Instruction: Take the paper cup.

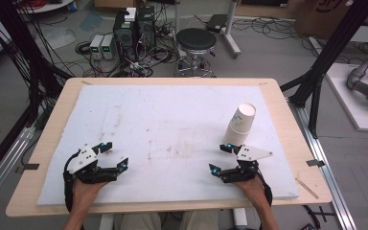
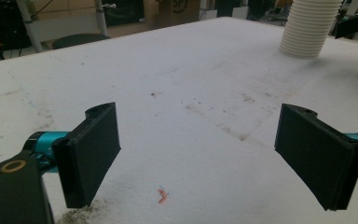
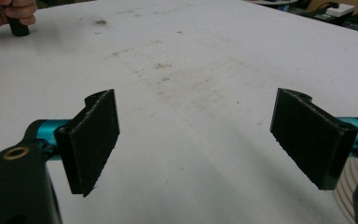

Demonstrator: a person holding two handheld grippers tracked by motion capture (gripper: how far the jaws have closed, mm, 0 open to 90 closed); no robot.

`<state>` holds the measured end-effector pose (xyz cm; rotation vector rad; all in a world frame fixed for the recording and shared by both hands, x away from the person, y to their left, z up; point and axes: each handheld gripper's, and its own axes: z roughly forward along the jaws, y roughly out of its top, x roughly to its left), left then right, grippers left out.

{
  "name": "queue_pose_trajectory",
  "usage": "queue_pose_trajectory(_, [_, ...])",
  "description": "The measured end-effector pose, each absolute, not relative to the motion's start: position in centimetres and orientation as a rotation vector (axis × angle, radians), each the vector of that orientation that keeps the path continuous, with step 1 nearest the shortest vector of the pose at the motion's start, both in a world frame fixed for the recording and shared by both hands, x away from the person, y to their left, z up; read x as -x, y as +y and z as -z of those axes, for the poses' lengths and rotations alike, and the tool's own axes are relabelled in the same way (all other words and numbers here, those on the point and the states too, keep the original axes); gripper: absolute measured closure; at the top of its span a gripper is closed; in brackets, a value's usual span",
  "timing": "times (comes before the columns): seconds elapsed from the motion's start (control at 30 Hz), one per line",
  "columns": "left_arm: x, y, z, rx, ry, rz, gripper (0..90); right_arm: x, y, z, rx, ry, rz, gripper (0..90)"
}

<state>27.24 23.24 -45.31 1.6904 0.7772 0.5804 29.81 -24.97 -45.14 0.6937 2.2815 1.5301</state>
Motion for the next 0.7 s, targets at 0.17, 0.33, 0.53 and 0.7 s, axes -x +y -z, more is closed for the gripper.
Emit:
queue_pose_trajectory(0.17, [-27.23,23.17,45.31,-1.695,0.778,-0.581,13.8,-29.88,-24.93,45.12,-0.700,2.294,-1.525,15.9])
queue_pose_trajectory(0.33, [-27.24,23.12,45.32,-1.695,0.780,-0.587,13.8,-29.77,-24.96,45.12,-0.684,2.283,-1.528,15.9])
queue_pose_trajectory(0.53, [-27.31,23.11,45.30,-1.702,0.782,-0.583,13.8,-29.64,-24.97,45.07,-0.673,2.282,-1.530,15.9])
queue_pose_trajectory(0.7, [-27.39,23.11,45.30,-1.705,0.785,-0.578,13.8,-29.45,-24.82,44.75,-0.675,2.317,-1.521,15.9])
